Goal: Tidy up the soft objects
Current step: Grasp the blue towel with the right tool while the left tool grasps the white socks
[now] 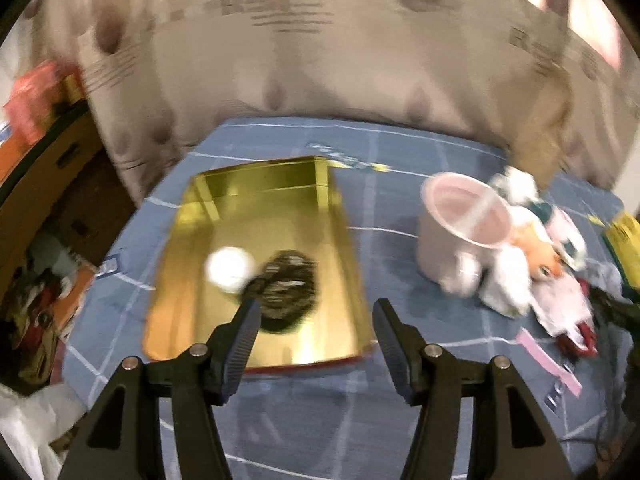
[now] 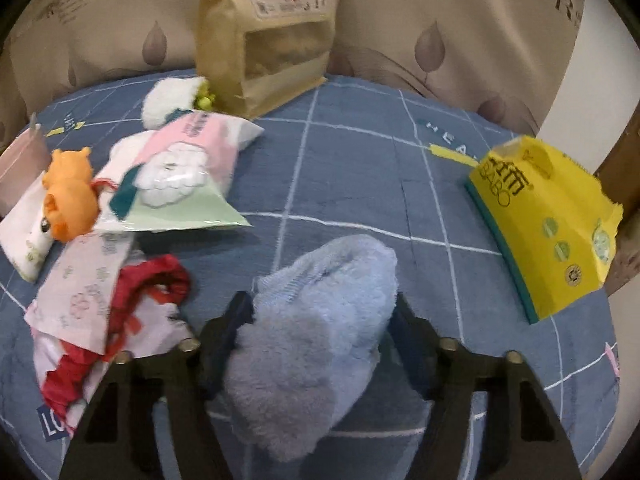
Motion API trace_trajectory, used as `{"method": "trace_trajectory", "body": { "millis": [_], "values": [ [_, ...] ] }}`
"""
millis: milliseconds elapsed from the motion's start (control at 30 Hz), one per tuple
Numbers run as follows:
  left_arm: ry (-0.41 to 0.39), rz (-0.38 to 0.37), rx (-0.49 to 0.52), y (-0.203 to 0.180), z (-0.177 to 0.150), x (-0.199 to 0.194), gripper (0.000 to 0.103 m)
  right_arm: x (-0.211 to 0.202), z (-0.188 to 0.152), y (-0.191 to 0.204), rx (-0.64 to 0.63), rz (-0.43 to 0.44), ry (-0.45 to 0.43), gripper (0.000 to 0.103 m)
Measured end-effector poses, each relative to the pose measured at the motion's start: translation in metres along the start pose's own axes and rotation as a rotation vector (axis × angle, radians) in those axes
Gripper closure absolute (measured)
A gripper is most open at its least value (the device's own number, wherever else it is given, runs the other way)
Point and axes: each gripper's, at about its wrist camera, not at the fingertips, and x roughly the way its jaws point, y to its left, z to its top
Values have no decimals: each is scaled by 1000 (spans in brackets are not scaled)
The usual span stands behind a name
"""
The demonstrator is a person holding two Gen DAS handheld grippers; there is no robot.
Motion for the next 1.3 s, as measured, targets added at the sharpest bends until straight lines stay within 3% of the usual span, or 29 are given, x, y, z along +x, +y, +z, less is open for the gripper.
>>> {"method": "trace_trajectory", "body": {
  "millis": [67,133,233,467,600,1000,1300],
  "values": [
    [18,-41,31,-19,-1,3,43,4,1,-5,19,11,-8,46],
    [33,-78,61,-37,-2,5,43,7,4,-11,36,11,-22,58],
    [54,-136,120,-71,-4,8,43,9,5,-18,52,-4,-42,64],
    [109,-289,229,-134,-13,13,43,11,2,-21,78,-9,-81,64],
    [144,-327,213,-151,-6,26,43,13,3,-25,91,13,-82,64],
    [242,-217,101,-175,13,83,43,13,0,-29,114,55,-81,60],
    [248,-139,75,-187,17,105,43,13,0,-28,116,57,-81,60]
  ]
}}
